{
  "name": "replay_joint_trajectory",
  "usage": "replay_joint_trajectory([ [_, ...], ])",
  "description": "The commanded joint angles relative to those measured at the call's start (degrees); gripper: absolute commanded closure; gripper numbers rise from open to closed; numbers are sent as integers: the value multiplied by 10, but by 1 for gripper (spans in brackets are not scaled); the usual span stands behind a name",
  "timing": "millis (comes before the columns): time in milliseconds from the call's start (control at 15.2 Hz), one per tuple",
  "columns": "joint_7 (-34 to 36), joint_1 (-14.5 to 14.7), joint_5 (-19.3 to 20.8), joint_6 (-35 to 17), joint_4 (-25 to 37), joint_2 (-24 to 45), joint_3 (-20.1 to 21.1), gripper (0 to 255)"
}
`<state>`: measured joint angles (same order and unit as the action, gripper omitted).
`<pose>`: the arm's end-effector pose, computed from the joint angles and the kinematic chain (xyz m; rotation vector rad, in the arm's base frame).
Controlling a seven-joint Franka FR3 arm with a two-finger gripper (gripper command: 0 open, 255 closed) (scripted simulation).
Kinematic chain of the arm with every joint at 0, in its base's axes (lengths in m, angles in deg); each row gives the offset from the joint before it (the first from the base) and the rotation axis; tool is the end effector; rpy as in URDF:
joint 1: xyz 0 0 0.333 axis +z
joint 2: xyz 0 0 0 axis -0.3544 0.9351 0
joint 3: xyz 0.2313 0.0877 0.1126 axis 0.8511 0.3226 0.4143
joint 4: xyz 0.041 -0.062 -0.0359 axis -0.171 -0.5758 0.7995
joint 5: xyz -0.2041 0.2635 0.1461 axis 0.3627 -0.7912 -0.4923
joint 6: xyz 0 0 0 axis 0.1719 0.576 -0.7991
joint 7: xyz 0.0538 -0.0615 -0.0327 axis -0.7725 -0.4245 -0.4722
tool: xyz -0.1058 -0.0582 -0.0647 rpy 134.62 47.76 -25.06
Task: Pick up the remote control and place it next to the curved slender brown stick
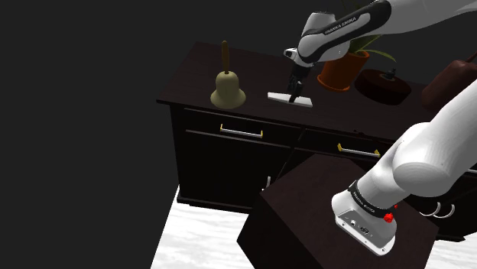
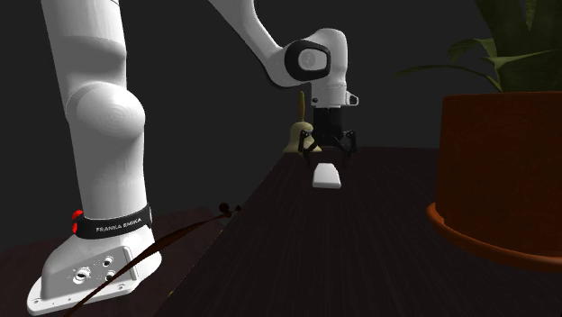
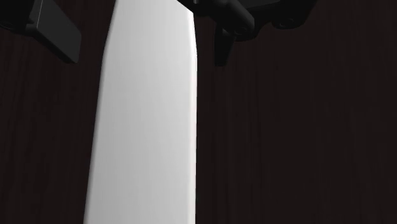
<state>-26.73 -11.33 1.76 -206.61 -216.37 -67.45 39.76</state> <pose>0.4661 -0.1019 0.2877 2.8622 1.2707 -0.0069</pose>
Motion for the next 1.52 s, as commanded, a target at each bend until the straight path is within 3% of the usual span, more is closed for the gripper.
replay_joint_trajectory([
  [0, -5, 0, -6, -22, -9, 14, -1, 0],
  [528, -5, 0, -6, -22, -9, 14, -1, 0],
  [594, -5, 0, -6, -22, -9, 14, -1, 255],
  [1188, -5, 0, -6, -22, -9, 14, -1, 255],
  [1452, 2, 0, 4, 10, 2, -9, 0, 255],
])
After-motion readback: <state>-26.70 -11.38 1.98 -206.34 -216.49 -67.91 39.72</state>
